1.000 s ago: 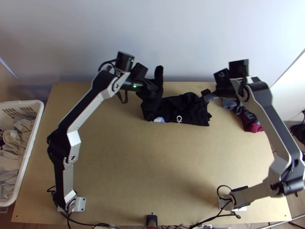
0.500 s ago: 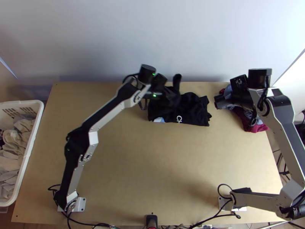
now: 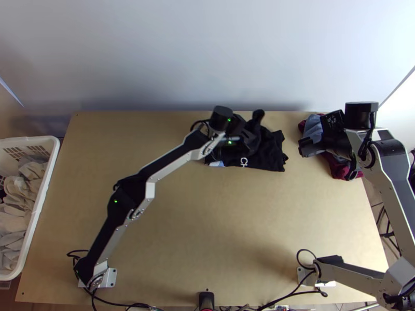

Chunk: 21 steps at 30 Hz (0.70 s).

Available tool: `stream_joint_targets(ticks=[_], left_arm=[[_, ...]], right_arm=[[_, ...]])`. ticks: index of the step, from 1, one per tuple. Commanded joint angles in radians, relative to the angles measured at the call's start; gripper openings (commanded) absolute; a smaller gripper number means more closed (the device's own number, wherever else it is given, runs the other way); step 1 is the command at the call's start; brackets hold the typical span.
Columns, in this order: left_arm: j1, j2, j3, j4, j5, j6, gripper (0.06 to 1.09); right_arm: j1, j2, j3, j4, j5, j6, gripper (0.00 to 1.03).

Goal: Fold the t-shirt

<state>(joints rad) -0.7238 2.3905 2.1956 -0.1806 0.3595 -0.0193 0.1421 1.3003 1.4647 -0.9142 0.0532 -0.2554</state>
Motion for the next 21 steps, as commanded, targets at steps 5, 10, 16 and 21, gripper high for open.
stream_joint_targets(ticks=[5,10,16,21], left_arm=[[-0.057,0.096,0.035,0.082,-0.03,-0.001,0.21],[-0.06,0.09,0.044,0.026,-0.037,0.001,1.04],[-0.029,-0.062,0.041,-0.134,-0.036,-0.021,1.04],[0.027,-0.266,0.003,-0.342,-0.036,0.016,1.04]], right_arm=[[-0.006,-0.019,-0.04,-0.009,0.007,0.002,0.99],[-0.003,-0.021,-0.043,-0.008,0.007,0.002,0.99],[0.022,-0.033,-0.072,-0.008,0.007,0.001,0.99],[0.071,-0.012,-0.113,0.034,0.005,-0.007,0.99]])
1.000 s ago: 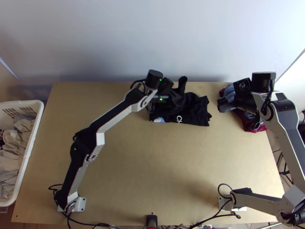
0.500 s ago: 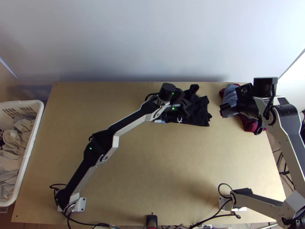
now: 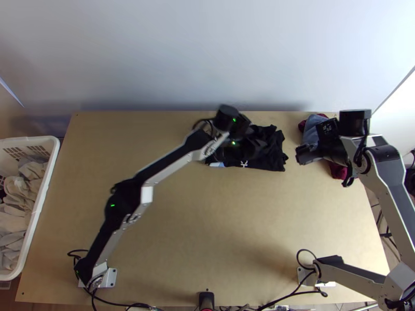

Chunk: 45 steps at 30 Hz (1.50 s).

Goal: Fold the t-shirt

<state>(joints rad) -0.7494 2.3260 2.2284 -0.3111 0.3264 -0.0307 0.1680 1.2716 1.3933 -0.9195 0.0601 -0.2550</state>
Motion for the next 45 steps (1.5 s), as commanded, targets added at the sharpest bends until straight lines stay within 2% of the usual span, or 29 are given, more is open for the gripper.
stream_joint_targets(ticks=[1,5,10,19,25,29,34,45], left_arm=[[0.071,-0.24,-0.033,-0.263,-0.003,0.032,1.04],[0.156,-0.395,-0.078,-0.431,-0.003,0.075,1.04],[0.251,-0.593,-0.269,-0.451,-0.012,0.121,1.04],[0.363,-0.771,-0.518,-0.457,-0.105,0.192,1.04],[0.367,-0.798,-0.59,-0.457,-0.112,0.198,1.04],[0.364,-0.798,-0.592,-0.465,-0.113,0.218,1.04],[0.367,-0.786,-0.596,-0.47,-0.116,0.239,1.04],[0.361,-0.766,-0.593,-0.465,-0.116,0.252,1.04]], right_arm=[[0.054,0.035,-0.04,0.057,-0.002,-0.009,0.99],[0.13,0.167,0.029,0.139,-0.009,-0.006,0.99],[0.203,0.379,0.171,0.24,-0.051,-0.003,0.99],[0.323,0.71,0.446,0.248,-0.085,0.02,0.99],[0.331,0.876,0.541,0.196,-0.103,0.008,0.99],[0.269,0.864,0.501,0.166,-0.103,0.014,0.99],[0.157,0.741,0.366,0.168,-0.129,0.03,0.99],[0.041,0.482,-0.031,0.272,-0.141,0.069,0.99]])
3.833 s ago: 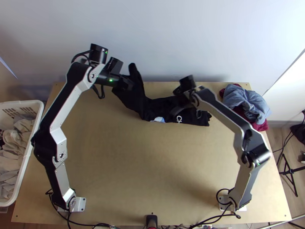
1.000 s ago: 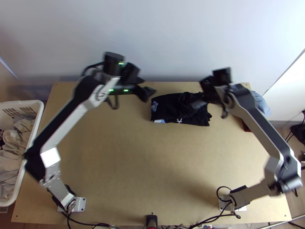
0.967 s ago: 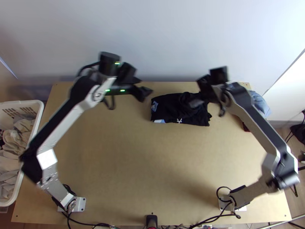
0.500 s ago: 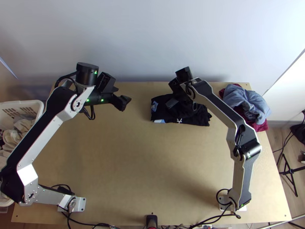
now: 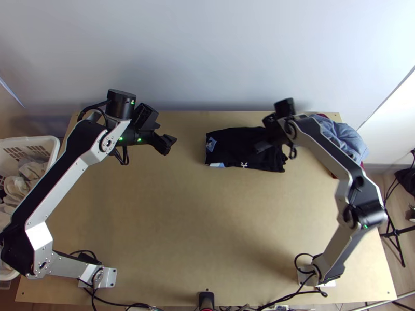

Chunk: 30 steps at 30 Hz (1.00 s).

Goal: Fold the t-shirt

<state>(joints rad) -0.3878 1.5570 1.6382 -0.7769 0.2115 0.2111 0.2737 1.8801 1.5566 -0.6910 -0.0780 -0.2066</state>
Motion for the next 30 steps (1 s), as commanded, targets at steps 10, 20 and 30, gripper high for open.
stream_joint_targets(ticks=[10,20,30], left_arm=[[0.015,-0.037,-0.043,-0.009,-0.018,0.027,1.04],[0.047,-0.092,-0.078,-0.022,-0.034,0.028,1.04],[0.059,-0.123,-0.09,-0.03,-0.043,0.028,1.04]], right_arm=[[-0.08,-0.271,-0.279,0.119,-0.003,0.033,0.99],[0.076,-0.352,-0.208,0.12,0.007,-0.178,0.99],[0.243,-0.388,-0.386,0.189,0.046,-0.41,0.99]])
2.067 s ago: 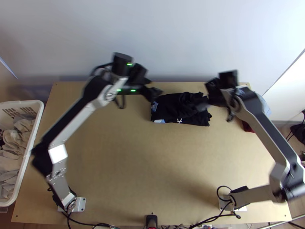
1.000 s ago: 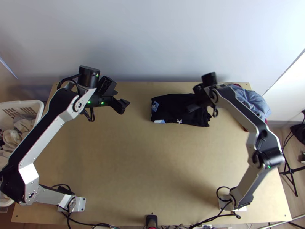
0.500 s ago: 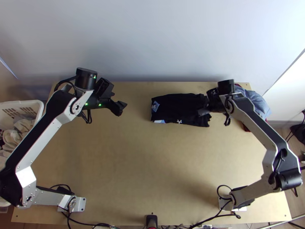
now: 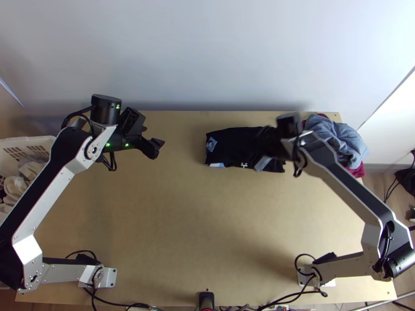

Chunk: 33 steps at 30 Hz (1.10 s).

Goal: Fold the t-shirt

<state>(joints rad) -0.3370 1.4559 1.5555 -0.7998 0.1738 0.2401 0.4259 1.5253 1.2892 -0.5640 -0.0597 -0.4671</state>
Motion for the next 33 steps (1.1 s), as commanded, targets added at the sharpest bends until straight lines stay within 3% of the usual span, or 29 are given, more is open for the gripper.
stream_joint_targets(ticks=[1,7,14,33], left_arm=[[0.012,-0.023,-0.008,-0.01,-0.005,-0.001,1.04],[0.03,-0.043,-0.034,-0.013,-0.005,0.001,1.04],[0.047,-0.057,-0.061,-0.009,-0.005,0.007,1.04],[0.067,-0.051,-0.083,-0.001,-0.003,0.031,1.04]], right_arm=[[0.094,-0.036,-0.143,0.079,0.032,-0.176,0.99],[0.094,-0.034,-0.264,0.222,0.041,-0.291,0.99],[0.085,0.018,-0.337,0.36,0.061,-0.36,0.99],[0.037,0.202,-0.326,0.492,0.11,-0.424,0.99]])
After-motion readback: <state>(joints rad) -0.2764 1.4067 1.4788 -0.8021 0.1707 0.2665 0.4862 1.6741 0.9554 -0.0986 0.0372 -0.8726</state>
